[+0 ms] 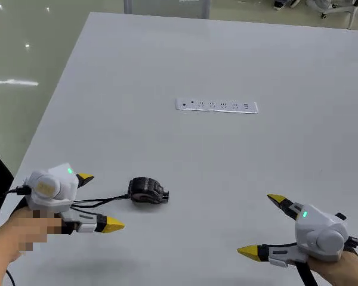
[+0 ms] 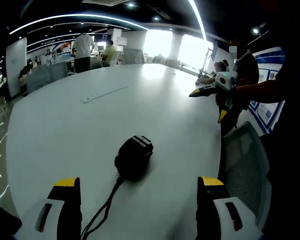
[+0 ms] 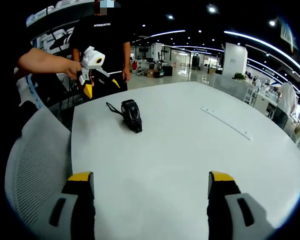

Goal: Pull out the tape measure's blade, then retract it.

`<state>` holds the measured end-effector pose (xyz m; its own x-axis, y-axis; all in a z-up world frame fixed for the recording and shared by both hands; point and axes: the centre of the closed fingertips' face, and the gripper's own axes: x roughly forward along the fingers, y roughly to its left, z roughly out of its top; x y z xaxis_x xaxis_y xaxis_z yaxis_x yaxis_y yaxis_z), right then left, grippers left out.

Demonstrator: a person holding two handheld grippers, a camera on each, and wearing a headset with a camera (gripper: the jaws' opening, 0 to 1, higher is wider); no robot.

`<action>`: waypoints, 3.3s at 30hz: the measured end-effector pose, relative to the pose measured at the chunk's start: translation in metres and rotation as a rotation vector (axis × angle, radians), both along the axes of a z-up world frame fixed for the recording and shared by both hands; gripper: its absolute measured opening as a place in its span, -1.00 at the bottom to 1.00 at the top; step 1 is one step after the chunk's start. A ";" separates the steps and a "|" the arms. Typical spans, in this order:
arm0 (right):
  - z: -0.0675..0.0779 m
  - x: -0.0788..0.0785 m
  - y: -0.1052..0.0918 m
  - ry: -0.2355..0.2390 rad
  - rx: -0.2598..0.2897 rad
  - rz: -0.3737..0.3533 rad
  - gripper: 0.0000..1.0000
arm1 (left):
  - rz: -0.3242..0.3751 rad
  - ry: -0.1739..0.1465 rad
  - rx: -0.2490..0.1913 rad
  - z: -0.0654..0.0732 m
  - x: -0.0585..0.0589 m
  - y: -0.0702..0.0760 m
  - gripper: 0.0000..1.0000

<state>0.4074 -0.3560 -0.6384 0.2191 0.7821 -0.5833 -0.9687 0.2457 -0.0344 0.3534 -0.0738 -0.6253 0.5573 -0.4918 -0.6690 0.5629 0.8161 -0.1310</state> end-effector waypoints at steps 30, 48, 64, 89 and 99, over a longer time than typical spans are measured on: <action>-0.039 0.015 0.161 0.065 -0.089 0.387 0.45 | -0.682 0.234 0.458 -0.081 0.049 -0.048 0.21; -0.084 0.008 0.193 0.078 -0.192 0.459 -0.27 | -0.670 0.146 0.467 -0.097 0.060 -0.053 -0.20; -0.098 0.009 0.207 0.076 -0.262 0.529 -0.72 | -0.647 0.147 0.434 -0.098 0.063 -0.057 -0.19; -0.097 0.009 0.205 0.045 -0.305 0.539 -0.78 | -0.660 0.146 0.501 -0.100 0.064 -0.048 -0.24; -0.097 0.017 0.187 0.047 -0.325 0.524 -0.79 | -0.641 0.143 0.485 -0.099 0.064 -0.047 -0.24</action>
<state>0.4240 -0.1693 -0.7357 -0.1779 0.5596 -0.8094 -0.9600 -0.2794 0.0178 0.4171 -0.1207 -0.7238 0.1591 -0.3233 -0.9328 0.9443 0.3255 0.0482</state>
